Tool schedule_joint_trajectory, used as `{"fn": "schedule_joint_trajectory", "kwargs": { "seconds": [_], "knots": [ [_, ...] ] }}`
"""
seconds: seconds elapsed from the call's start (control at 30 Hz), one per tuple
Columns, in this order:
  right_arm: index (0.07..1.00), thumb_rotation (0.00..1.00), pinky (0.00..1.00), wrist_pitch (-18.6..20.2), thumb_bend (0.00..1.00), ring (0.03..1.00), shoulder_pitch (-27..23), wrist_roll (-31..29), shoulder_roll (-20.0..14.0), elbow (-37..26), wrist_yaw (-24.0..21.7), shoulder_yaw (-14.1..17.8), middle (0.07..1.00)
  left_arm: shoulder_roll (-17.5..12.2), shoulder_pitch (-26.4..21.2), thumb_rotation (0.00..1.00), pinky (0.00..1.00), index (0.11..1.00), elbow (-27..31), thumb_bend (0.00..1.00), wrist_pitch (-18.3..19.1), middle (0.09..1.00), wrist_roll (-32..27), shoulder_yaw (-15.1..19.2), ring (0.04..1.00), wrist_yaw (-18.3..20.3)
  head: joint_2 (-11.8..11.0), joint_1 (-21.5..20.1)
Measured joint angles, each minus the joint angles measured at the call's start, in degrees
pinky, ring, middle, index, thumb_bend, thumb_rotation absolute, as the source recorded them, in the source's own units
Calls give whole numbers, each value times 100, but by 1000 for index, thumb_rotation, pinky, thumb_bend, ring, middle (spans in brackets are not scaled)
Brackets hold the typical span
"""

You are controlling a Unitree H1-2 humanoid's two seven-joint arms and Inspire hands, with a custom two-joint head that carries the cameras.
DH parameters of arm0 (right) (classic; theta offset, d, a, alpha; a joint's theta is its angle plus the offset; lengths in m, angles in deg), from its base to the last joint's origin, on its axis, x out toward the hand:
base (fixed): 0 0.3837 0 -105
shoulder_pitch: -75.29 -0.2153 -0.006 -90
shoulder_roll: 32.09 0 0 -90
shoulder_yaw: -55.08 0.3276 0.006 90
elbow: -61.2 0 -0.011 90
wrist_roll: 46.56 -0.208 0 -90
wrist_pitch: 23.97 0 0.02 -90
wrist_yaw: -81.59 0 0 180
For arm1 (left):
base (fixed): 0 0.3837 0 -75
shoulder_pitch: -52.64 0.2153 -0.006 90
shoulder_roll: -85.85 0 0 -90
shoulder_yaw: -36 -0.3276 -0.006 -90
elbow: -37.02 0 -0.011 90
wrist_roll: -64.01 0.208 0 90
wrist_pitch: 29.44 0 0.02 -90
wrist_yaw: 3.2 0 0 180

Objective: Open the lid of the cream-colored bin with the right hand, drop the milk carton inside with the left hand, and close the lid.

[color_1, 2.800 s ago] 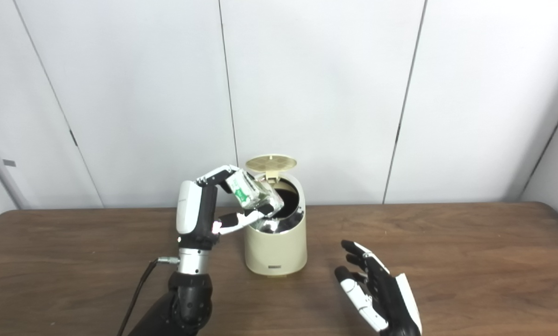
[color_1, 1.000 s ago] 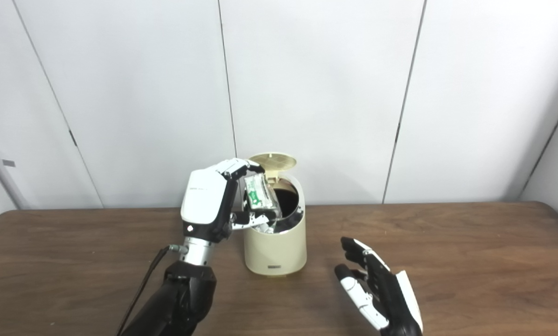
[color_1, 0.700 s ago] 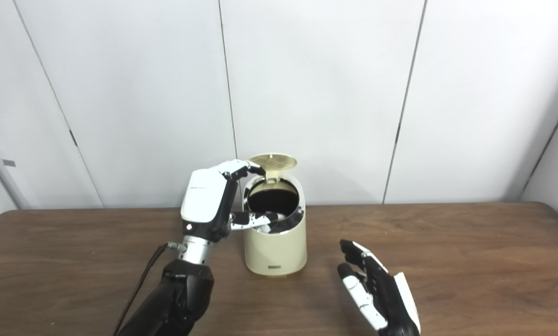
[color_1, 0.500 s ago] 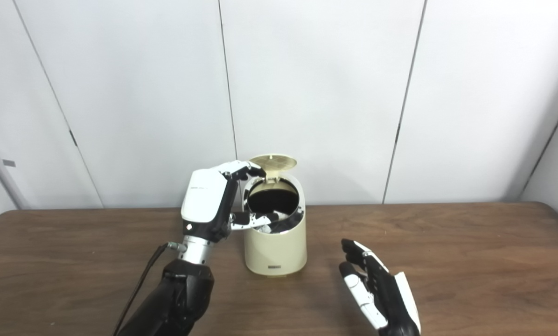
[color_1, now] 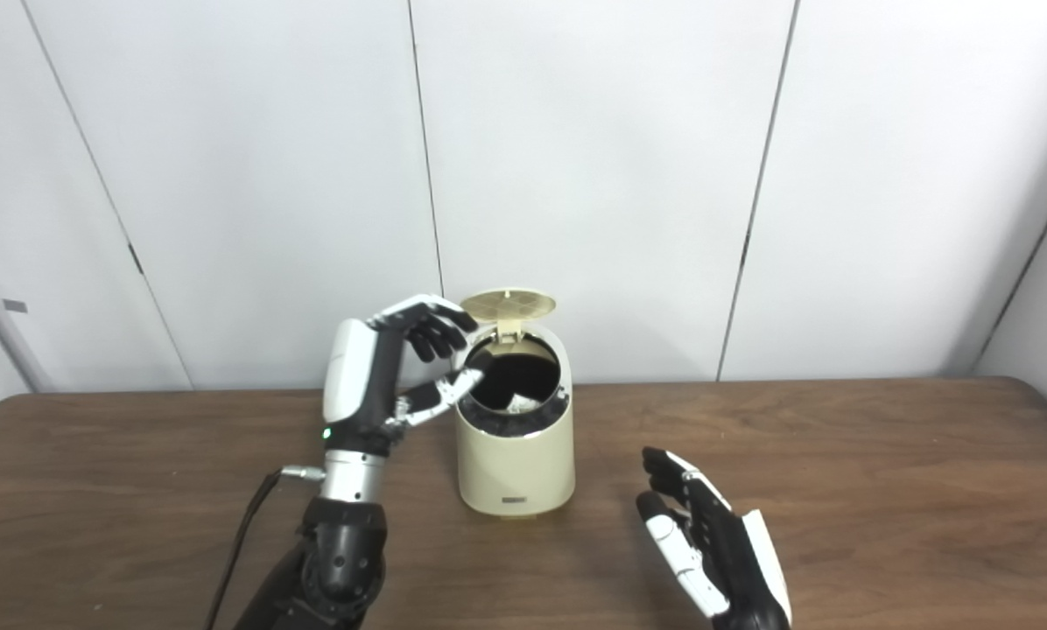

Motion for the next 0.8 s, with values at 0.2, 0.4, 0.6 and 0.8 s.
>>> {"fn": "schedule_joint_trajectory", "kwargs": {
  "seconds": [0.2, 0.4, 0.6, 0.8],
  "knots": [
    [827, 773, 747, 4, 464, 861, 39, -108, -72, -49, -55, 80, 863, 80, 524, 0, 383, 499, 1058, 504, 546, 487, -658, 458, 426, 654, 53, -9],
    [854, 770, 755, 146, 526, 861, -98, -191, -132, -216, -123, 177, 881, 80, 1017, 0, 386, 492, 1537, 504, 760, 491, -916, 744, 428, 909, 114, 0],
    [873, 734, 779, 38, 533, 880, -672, -454, -352, -101, -192, 330, 924, 136, 1637, 0, 376, 539, 1903, 499, 1153, 477, -1145, 792, 411, 1286, 149, 35],
    [881, 762, 773, 96, 559, 884, -1259, -501, -461, 79, -188, 440, 925, 93, 2211, 57, 446, 504, 1777, 508, 875, 570, -1349, 853, 524, 1349, 193, 62]
  ]
}}
